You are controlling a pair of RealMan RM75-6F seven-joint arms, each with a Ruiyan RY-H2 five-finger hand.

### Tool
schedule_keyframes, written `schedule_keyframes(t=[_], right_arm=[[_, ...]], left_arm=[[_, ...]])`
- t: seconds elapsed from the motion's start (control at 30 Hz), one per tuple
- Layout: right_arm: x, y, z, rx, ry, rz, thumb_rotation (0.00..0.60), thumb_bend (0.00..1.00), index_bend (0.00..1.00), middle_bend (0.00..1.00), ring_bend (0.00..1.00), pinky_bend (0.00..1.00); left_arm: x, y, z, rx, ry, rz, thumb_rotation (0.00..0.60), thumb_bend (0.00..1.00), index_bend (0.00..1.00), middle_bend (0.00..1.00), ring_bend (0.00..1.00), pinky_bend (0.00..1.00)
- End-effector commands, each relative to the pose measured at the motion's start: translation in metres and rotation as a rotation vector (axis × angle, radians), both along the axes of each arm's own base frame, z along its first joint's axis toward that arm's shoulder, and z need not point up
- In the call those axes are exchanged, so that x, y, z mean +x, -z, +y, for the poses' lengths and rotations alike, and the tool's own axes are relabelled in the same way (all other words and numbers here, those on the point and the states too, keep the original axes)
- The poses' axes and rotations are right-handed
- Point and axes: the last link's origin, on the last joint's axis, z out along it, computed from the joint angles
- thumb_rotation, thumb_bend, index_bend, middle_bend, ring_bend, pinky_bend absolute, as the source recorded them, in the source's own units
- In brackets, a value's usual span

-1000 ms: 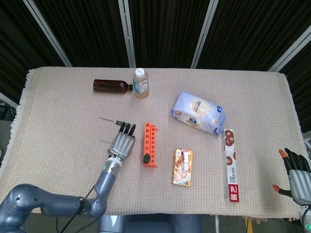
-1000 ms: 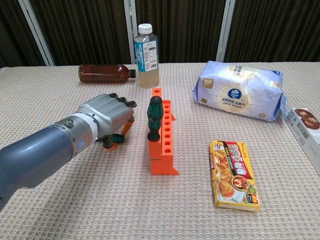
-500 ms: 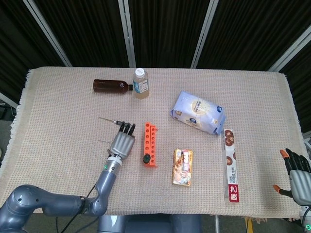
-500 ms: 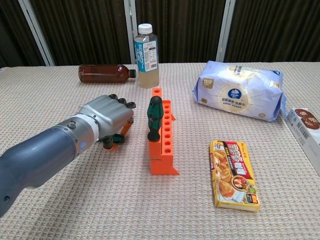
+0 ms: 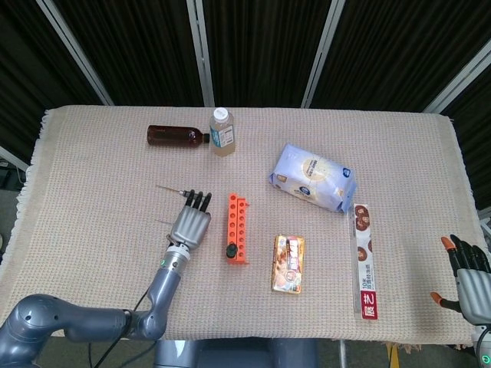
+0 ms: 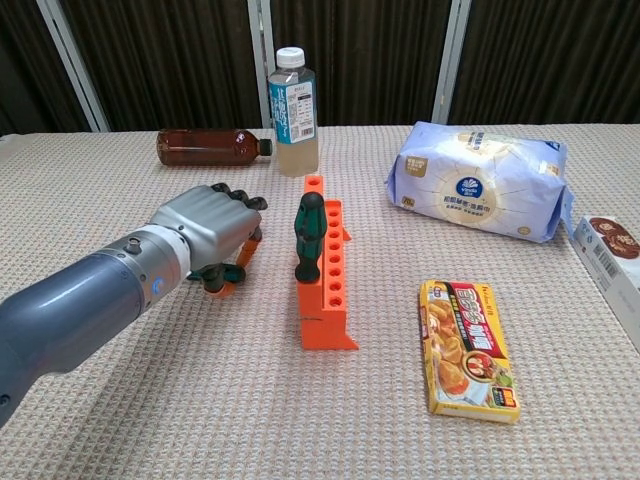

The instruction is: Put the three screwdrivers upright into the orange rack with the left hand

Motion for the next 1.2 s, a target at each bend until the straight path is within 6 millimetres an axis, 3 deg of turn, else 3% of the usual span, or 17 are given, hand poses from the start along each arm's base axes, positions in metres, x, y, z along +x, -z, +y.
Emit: schedule_keyframes(t=[0.03, 0.63, 1.2], right_arm=[[0.001, 0.0, 0.0, 0.001, -0.002, 0.001, 0.6, 0.0, 0.0, 0.0, 0.0, 0.0], [0.003, 0.002, -0.002, 0.012, -0.016, 0.0, 0.6, 0.0, 0.0, 0.0, 0.0, 0.0], [0.002, 0.003, -0.002, 0.015, -0.012, 0.002, 0.6, 0.0, 0.0, 0.0, 0.0, 0.0]], left_arm=[[0.003, -0.012, -0.001, -0.002, 0.0, -0.099, 0.6, 0.36, 0.71, 0.08, 0.0, 0.0], [0.015, -0.137, -0.013, -0.015, -0.054, -0.685, 0.6, 0.38, 0.76, 0.13, 0.0, 0.0], [0.039, -0.15, -0.014, -0.243, -0.258, -1.221, 0.6, 0.39, 0.71, 0.14, 0.0, 0.0]])
